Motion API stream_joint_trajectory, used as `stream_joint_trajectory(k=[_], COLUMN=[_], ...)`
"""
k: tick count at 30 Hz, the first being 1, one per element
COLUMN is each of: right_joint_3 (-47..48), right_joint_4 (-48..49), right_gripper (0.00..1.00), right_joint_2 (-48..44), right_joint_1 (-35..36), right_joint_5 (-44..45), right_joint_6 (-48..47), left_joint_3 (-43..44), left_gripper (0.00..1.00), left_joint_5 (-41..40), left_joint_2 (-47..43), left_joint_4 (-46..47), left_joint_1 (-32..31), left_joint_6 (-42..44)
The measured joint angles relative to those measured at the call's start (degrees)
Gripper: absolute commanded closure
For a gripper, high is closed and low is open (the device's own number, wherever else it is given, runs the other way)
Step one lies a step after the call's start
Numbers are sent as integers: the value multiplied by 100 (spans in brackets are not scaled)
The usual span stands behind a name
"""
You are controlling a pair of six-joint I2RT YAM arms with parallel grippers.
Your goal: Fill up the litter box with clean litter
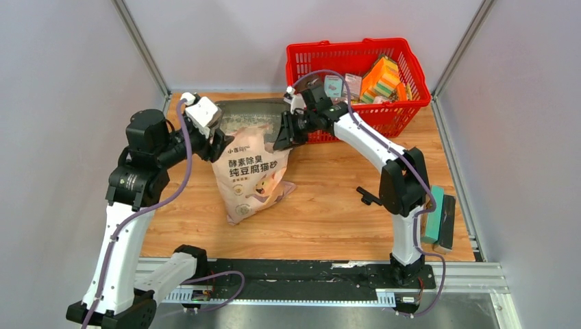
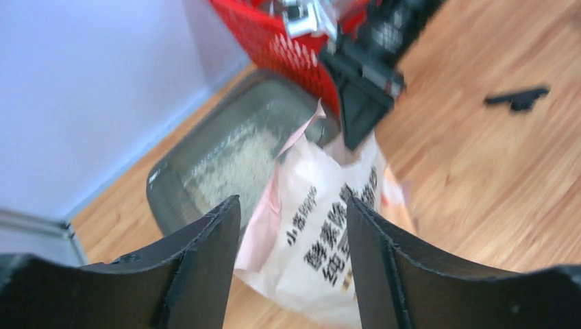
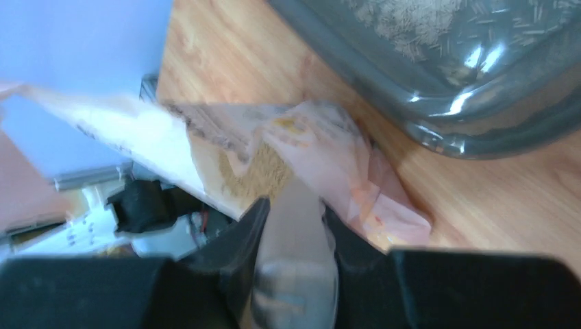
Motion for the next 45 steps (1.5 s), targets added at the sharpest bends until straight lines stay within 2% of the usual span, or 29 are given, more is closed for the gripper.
stream_joint_trajectory(k=[2, 6, 14, 15, 17, 21, 22, 26, 30, 34, 37, 44, 45], right_joint_3=[13, -61, -337, -339, -343, -437, -444, -444, -457, -538, -570, -671, -686], right_joint_4=[275, 664, 1200, 1204, 1211, 1368, 1384, 1403, 1421, 1519, 1543, 1539, 1528], right_gripper=[100, 100, 100, 100, 100, 100, 100, 100, 100, 100, 100, 100, 100], right_joint_2=[199, 214, 125, 122, 118, 90, 85, 85, 83, 52, 37, -37, -52], right_joint_1=[-249, -426, -538, -546, -551, -562, -562, -562, -562, -564, -566, -586, -590], right_joint_5=[-656, -1314, -1825, -1847, -1873, -1923, -1926, -1926, -1926, -1921, -1921, -1884, -1875], right_joint_6=[103, 592, 916, 931, 973, 1025, 1034, 1064, 1069, 1049, 1016, 944, 940], left_joint_3=[46, 31, 28, 37, 44, 46, 48, 61, 118, 564, 1104, 2114, 2221], left_gripper=[29, 27, 25, 25, 33, 39, 38, 20, 18, 18, 18, 17, 20], left_joint_5=[-107, -267, -575, -592, -625, -654, -656, -756, -1008, -1130, -981, -144, -46], left_joint_2=[87, 365, 1593, 1738, 2024, 2188, 2188, 2144, 1904, 1980, 2389, 3823, 4024], left_joint_4=[-437, -1147, -1329, -1329, -1320, -1318, -1318, -1235, -1016, -1010, -1331, -2833, -3036], left_joint_1=[4, 4, 9, 13, 20, 44, 44, 44, 44, 136, 254, 341, 341], left_joint_6=[509, 1088, 1397, 1423, 1491, 1609, 1633, 1657, 1742, 1880, 1976, 2315, 2385])
